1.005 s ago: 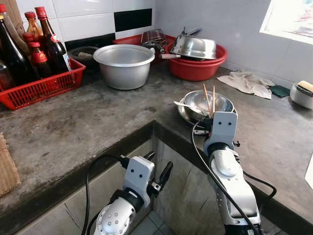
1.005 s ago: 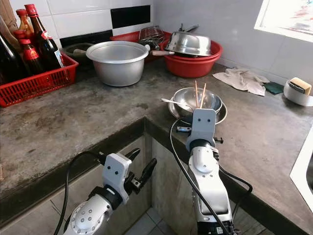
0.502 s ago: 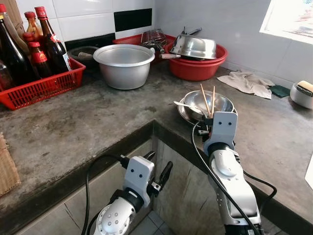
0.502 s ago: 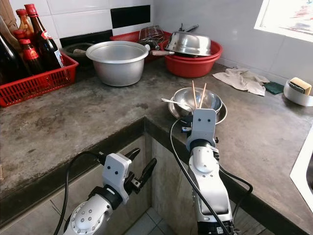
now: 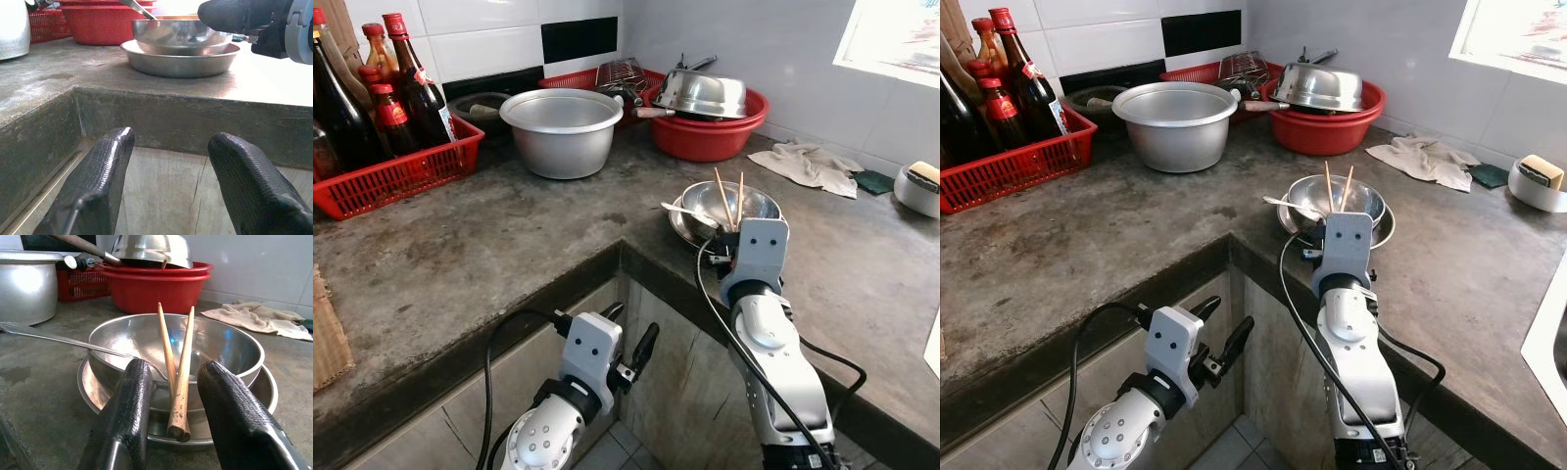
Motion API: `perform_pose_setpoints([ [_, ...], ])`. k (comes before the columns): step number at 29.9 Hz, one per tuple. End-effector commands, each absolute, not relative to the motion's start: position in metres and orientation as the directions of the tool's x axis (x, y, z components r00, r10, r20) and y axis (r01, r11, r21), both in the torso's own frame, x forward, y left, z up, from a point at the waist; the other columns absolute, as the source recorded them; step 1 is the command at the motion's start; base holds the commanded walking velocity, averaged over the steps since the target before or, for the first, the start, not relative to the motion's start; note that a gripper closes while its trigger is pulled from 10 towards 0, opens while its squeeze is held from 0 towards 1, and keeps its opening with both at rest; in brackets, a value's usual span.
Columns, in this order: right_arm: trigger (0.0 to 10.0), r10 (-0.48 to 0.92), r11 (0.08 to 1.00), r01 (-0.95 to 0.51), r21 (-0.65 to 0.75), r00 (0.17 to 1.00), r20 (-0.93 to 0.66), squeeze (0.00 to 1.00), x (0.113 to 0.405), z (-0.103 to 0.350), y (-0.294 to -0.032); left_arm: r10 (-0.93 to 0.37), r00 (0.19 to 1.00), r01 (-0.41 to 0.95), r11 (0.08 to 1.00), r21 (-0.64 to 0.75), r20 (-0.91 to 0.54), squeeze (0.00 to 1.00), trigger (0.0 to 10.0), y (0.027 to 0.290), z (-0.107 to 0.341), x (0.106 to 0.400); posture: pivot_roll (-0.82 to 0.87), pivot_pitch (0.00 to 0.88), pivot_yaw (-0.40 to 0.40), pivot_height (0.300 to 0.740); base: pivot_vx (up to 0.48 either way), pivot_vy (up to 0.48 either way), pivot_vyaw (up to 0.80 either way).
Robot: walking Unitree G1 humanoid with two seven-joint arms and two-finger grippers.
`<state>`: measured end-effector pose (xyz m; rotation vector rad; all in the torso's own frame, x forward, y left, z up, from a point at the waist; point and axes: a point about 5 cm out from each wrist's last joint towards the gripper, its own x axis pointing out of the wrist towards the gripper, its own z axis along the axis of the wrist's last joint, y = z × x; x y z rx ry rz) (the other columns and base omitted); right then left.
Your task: Kitchen organization
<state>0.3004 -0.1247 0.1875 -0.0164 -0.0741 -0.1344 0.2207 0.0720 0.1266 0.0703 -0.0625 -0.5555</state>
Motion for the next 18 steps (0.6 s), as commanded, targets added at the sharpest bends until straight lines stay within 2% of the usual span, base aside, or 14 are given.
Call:
perform_pose_setpoints([
  [1,0.0,-0.126,0.992,0.127,-0.012,0.989,0.08,0.0,0.3014,0.1909,-0.1236,-0.528,0.848,0.523,0.847,0.088,0.039,0.0,10.0,0.0709,0.1255,0.2216,0.09,0.013,-0.065,0.74,0.0,0.0,0.0],
  [18,0.0,-0.14,0.99,0.141,-0.002,0.987,0.075,0.0,0.302,0.1898,-0.1254,-0.53,0.847,0.526,0.846,0.089,0.039,0.0,10.0,0.0709,0.1247,0.2214,0.09,0.007,-0.063,0.74,0.0,0.0,0.0],
])
